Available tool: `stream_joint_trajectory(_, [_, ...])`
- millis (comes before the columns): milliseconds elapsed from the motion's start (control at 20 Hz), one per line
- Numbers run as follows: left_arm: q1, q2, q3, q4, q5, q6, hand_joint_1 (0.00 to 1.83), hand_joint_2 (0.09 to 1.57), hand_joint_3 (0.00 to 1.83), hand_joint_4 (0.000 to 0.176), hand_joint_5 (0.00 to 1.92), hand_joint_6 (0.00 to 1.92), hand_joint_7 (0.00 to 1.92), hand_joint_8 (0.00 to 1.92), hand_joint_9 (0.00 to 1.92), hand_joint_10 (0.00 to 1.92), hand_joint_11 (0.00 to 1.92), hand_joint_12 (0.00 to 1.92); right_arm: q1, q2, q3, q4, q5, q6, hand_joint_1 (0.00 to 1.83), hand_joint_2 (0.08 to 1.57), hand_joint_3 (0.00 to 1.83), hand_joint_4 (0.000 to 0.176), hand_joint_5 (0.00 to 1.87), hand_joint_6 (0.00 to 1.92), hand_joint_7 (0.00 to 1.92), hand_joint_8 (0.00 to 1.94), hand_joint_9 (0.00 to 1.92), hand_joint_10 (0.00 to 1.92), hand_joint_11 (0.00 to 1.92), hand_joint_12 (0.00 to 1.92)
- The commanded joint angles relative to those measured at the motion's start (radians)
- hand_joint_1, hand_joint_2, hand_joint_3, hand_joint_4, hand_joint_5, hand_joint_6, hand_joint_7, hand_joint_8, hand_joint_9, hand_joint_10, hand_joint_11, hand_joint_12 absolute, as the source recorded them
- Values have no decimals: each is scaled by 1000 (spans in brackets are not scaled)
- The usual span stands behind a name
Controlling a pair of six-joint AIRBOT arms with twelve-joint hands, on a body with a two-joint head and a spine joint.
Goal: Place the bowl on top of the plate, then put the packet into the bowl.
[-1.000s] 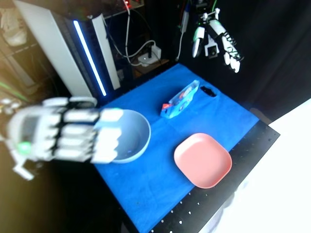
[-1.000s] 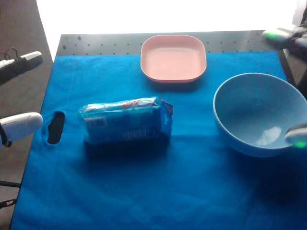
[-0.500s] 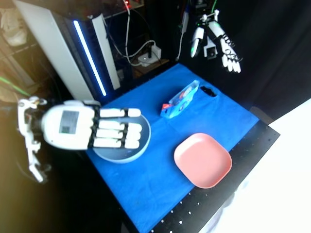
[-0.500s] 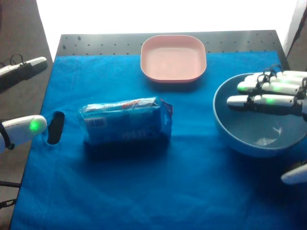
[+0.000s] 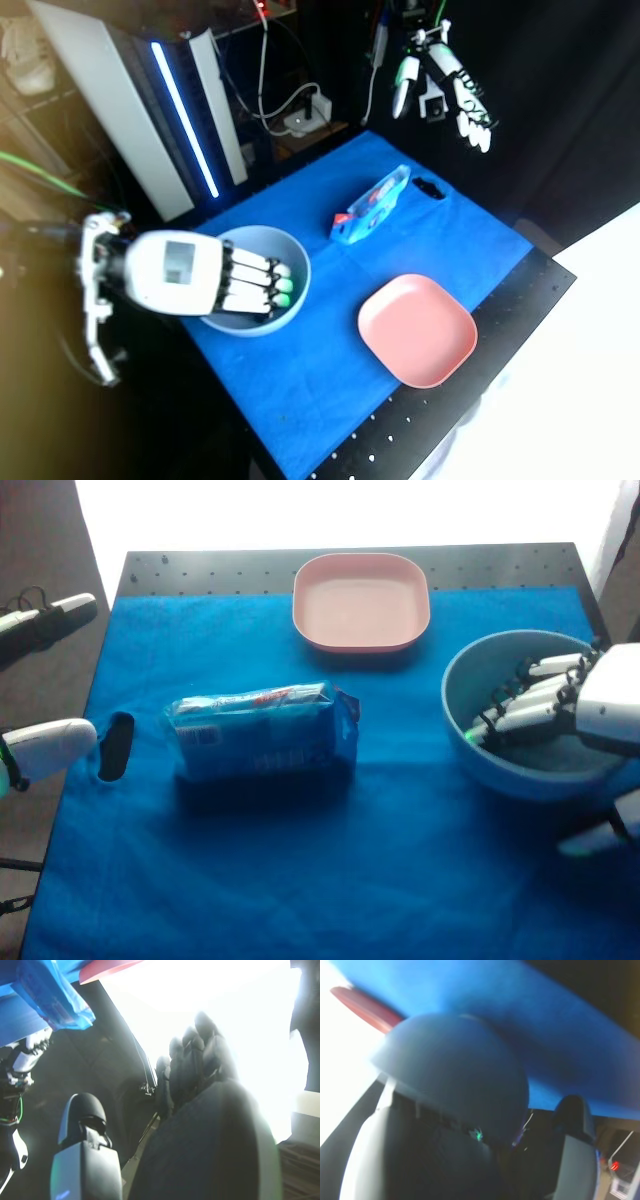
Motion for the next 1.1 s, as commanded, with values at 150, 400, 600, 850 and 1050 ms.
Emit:
stream_joint_trajectory(150, [-9,-9,0,-11,-132,-8,595,1155,0,64,265,2,266,3,203,4,0,480,15,-39,19,31,78,10,1649,1105,0,0,780,46,852,35,839,903,661,1515])
stream_joint_trajectory(400, [-9,-17,-1,-13,-133,-11,581,1178,3,52,281,5,283,4,179,3,0,343,22,-61,35,38,78,17,1374,1119,0,0,967,1046,1005,785,880,1297,748,1320])
stream_joint_trajectory(600, [-9,-19,-2,-13,-135,-12,559,1189,1,64,277,7,296,3,210,4,0,289,58,-62,39,51,80,17,1174,659,1459,0,795,1914,1034,1926,1454,1915,1394,1917])
stream_joint_trajectory(850, [-3,-27,-2,-15,-133,-16,542,1191,0,57,290,1,294,0,249,1,0,497,76,-60,68,139,175,16,878,1123,704,0,521,1921,1291,1941,1530,1921,1565,1921])
stream_joint_trajectory(1050, [-2,-26,-1,-14,-135,-18,553,1189,1,67,282,0,284,0,226,0,0,481,106,-60,87,202,240,16,950,900,1060,0,682,1921,1320,1941,1489,1921,1518,1921])
